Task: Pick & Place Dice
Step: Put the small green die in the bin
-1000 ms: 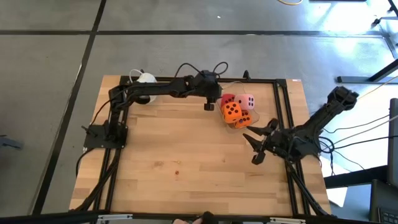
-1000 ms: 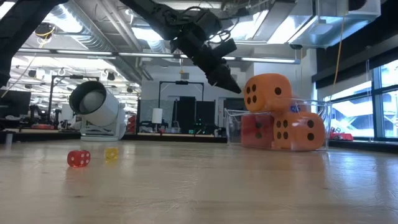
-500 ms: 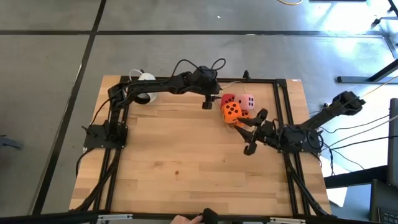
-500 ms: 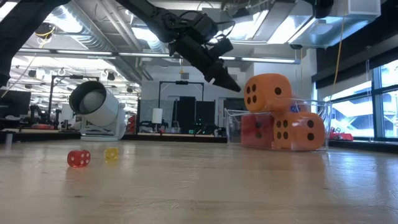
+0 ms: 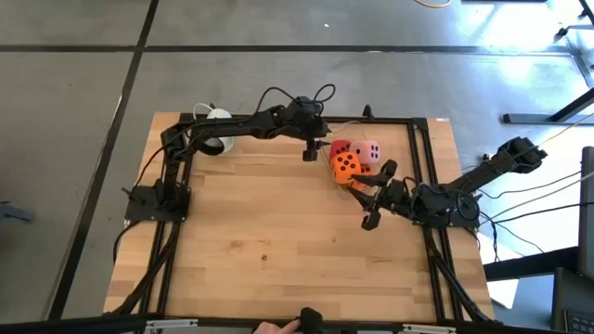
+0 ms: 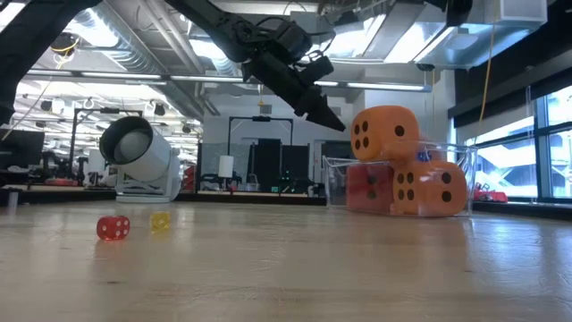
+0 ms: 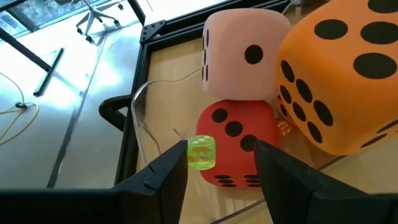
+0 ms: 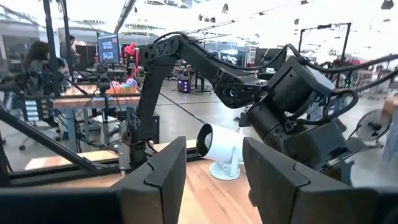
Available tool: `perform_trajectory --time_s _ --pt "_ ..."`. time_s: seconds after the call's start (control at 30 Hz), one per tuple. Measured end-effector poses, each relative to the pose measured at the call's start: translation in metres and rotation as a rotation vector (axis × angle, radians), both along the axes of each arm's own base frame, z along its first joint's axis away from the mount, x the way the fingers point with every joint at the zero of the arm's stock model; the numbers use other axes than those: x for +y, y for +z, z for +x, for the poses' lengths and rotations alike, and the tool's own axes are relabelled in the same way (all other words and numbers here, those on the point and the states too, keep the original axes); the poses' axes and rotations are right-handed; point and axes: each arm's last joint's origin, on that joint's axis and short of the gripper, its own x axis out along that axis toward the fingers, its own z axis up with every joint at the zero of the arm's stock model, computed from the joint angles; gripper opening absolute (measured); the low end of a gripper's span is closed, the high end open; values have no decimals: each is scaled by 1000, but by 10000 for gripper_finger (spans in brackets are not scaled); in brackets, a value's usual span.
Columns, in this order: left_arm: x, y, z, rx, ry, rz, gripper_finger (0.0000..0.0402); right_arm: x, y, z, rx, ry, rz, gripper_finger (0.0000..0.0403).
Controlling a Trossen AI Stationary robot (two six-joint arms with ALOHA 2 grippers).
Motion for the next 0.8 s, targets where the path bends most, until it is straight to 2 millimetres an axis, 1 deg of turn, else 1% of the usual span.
perform_trajectory --time_s 0.2,0.33,0.43,0.53,0.67,0.8 --pt "0 0 0 -6 13 -23 180 -1 0 0 10 -20 -34 160" --pt "-1 0 1 -13 26 -53 179 -11 4 1 -15 -140 -17 160" --pt "-1 0 1 -24 9 -63 178 -23 11 2 -25 -247 -75 160" --pt "0 1 0 -45 -32 -99 178 -36 21 0 -49 -343 -149 160" --pt "2 2 0 -73 -39 -148 178 -54 43 -6 -87 -496 -184 160" --pt "2 3 0 -80 -42 -138 180 -67 61 -12 -18 -669 -216 160"
